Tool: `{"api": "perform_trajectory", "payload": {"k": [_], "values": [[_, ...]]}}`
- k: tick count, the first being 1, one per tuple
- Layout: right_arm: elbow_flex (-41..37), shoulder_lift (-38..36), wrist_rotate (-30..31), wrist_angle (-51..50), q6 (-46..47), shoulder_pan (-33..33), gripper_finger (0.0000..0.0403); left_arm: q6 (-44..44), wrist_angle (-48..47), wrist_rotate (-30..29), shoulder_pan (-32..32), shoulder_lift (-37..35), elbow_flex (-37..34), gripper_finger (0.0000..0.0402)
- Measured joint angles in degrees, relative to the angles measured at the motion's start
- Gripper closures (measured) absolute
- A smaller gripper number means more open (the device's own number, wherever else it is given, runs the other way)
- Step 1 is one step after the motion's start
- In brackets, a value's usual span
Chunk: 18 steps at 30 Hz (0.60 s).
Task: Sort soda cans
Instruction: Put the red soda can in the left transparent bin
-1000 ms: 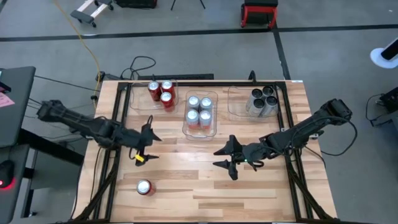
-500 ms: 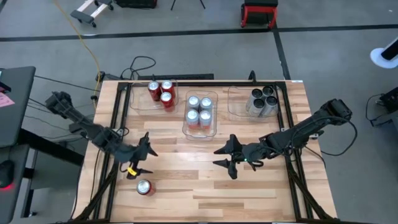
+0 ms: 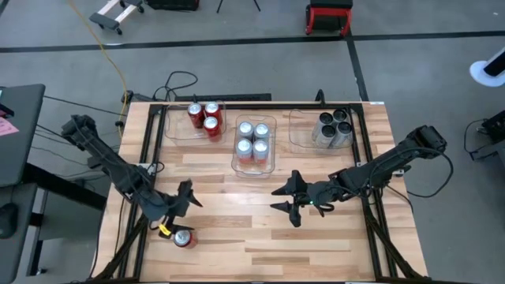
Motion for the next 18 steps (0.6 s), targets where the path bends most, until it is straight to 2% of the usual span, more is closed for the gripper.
{"api": "perform_trajectory", "payload": {"k": [5,13,18], "values": [[0.0,0.0,0.0,-0.3,0.0,0.0,0.0168,-1.3,-3.3,0.0,0.0,3.8,0.4,0.0038],[0.0,0.0,0.0,-2.3,1.5,0.0,0.0168,-6.2,-5.3,7.5,0.1,6.6,1.0,0.0038],[0.0,0.0,0.0,-2.2,1.4,-0.5,0.0168,-8.5,-11.7,10.5,0.0,6.4,6.2,0.0038]]}}
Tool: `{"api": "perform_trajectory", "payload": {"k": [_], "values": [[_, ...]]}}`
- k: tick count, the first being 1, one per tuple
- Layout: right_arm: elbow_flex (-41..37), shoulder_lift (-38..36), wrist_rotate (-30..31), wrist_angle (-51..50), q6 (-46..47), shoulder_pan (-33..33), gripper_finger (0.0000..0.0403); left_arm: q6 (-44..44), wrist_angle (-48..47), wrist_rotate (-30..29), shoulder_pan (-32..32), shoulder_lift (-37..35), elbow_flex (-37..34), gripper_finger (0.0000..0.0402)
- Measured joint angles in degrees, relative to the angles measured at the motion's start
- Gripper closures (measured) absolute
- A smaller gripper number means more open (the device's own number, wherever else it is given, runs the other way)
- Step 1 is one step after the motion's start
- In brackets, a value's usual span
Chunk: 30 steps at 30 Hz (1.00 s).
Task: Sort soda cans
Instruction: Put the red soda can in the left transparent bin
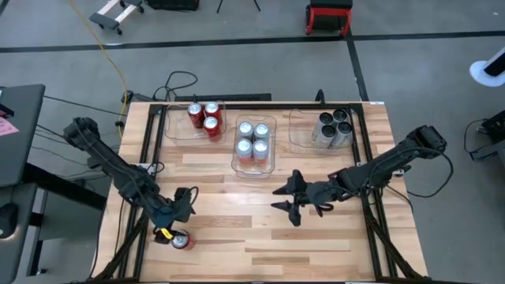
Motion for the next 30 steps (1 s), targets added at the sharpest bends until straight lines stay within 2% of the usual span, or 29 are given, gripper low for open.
{"api": "perform_trajectory", "payload": {"k": [5,11,14,30], "values": [[0.0,0.0,0.0,0.0,0.0,-0.4,0.0168,0.1,-3.5,0.0,-0.1,0.0,6.2,0.0038],[0.0,0.0,0.0,-2.9,0.0,-0.2,0.0168,-1.1,-4.7,0.6,-7.7,2.4,5.9,0.0038],[0.0,0.0,0.0,-4.6,1.3,-0.2,0.0168,-1.9,-4.6,-1.1,-9.7,5.1,5.9,0.0038],[0.0,0.0,1.6,-4.6,2.4,-0.7,0.0168,-4.5,-4.3,0.1,-9.4,17.5,5.9,0.0038]]}}
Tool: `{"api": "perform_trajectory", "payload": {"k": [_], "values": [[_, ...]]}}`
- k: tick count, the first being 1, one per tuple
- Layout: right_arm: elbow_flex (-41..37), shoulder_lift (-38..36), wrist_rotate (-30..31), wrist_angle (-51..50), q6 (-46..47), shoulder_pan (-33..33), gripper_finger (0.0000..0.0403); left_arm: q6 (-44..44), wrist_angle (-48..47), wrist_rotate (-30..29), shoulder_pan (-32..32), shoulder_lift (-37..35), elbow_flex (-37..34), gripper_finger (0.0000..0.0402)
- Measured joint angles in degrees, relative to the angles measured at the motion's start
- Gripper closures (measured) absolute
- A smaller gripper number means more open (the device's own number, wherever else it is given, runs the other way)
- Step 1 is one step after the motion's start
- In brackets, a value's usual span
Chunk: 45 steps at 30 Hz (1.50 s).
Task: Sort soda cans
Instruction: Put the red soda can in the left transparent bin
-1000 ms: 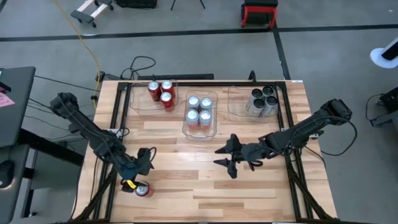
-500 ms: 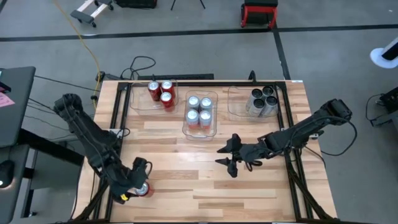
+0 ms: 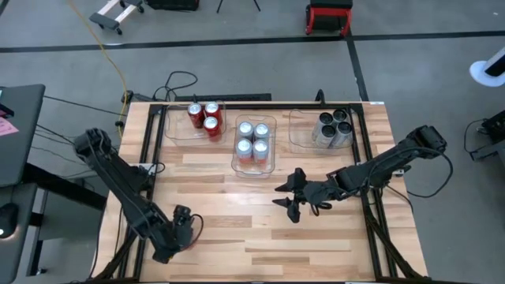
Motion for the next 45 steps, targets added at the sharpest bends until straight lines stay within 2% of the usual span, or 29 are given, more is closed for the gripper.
{"api": "perform_trajectory", "payload": {"k": [7,12,15,21,31,34,38,41,45], "values": [[0.0,0.0,0.2,0.0,0.1,0.0,0.0168,1.0,-3.8,-6.0,3.1,1.3,0.0,0.0042],[0.0,0.0,0.2,0.0,0.2,0.0,0.0168,3.6,-5.1,-7.3,5.2,0.6,0.0,0.0098],[0.0,0.0,0.2,0.0,0.2,0.0,0.0168,8.0,-7.7,-7.4,7.4,-0.5,0.0,0.0101],[0.0,0.0,0.2,0.1,0.1,0.0,0.0168,13.3,-13.6,-11.2,15.4,-6.4,-0.1,0.0101],[0.0,0.0,0.2,0.8,0.0,0.0,0.0168,25.0,-12.2,-15.5,29.1,-20.2,-0.1,0.0101],[0.0,0.0,0.7,1.2,0.0,-0.1,0.0168,24.3,-12.4,-18.4,33.0,-23.6,-0.1,0.0101],[0.0,0.0,1.4,1.1,0.0,-0.7,0.0168,17.1,-12.5,-22.0,39.2,-26.7,-0.1,0.0101],[0.0,0.0,1.4,1.1,0.0,-1.1,0.0168,13.0,-12.6,-24.2,43.4,-27.7,-0.1,0.0101],[0.0,0.0,1.4,1.1,0.0,-1.5,0.0168,12.7,-12.6,-25.9,49.6,-27.8,0.5,0.0101]]}}
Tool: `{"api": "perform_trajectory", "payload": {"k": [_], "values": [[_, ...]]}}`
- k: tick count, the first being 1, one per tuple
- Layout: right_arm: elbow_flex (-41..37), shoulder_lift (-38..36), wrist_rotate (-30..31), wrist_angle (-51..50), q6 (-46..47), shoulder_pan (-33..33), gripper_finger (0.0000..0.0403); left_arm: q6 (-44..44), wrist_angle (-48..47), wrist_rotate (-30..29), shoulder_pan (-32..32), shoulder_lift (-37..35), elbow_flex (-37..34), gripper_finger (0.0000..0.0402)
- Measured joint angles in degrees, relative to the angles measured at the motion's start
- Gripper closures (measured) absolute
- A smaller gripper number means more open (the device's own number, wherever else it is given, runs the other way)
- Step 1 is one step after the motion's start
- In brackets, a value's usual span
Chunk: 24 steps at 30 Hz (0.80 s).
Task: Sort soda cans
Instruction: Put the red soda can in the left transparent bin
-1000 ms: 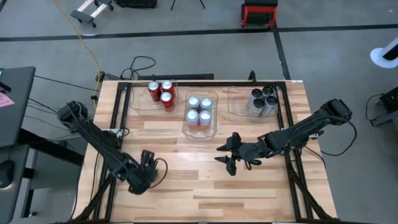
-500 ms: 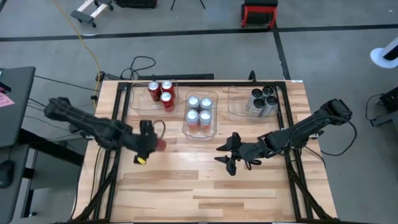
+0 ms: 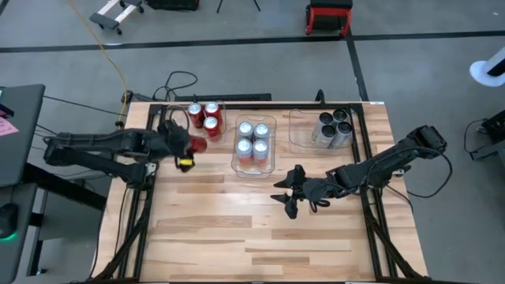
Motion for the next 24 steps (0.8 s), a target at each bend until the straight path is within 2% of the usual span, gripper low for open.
{"api": "perform_trajectory", "payload": {"k": [8,12,24], "values": [[0.0,0.0,0.0,-0.2,-0.3,0.0,0.0168,3.0,1.8,0.2,11.7,2.2,4.1,0.0101],[0.0,0.0,0.0,-0.2,-0.1,0.1,0.0168,5.3,1.4,2.7,16.8,4.2,6.2,0.0101],[0.0,0.0,0.0,-0.2,0.0,0.1,0.0168,9.8,3.7,7.1,27.3,11.4,7.5,0.0101]]}}
